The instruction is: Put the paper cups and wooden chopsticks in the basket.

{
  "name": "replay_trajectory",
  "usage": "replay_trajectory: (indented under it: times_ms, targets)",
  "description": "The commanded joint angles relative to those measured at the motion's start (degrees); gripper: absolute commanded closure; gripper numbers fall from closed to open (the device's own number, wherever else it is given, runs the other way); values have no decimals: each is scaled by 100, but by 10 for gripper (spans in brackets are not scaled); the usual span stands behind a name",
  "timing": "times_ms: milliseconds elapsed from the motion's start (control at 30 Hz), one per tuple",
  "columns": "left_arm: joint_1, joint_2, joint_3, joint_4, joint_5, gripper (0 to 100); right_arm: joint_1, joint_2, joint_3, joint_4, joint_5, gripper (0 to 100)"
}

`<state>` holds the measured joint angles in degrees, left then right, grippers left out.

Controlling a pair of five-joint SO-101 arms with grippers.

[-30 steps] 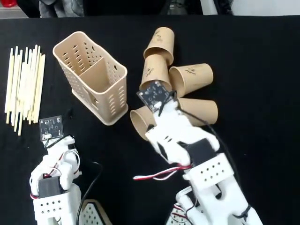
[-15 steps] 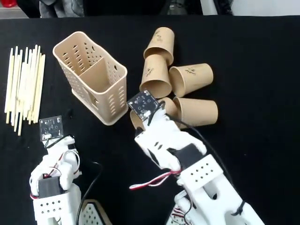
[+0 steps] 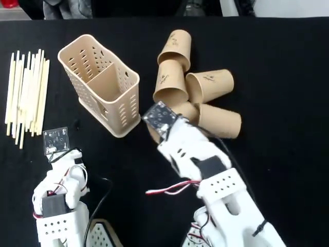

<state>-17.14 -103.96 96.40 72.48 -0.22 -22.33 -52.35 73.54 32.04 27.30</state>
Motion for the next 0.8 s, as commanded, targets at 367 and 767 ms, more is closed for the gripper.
replay_trajectory:
  times_ms: [367,767]
  targets:
    - [57,-9,92,26,44,970,369,-1420,875,-879,387,987]
    - [57,-9,92,26,44,970,325,-5675,602,2207,352,987]
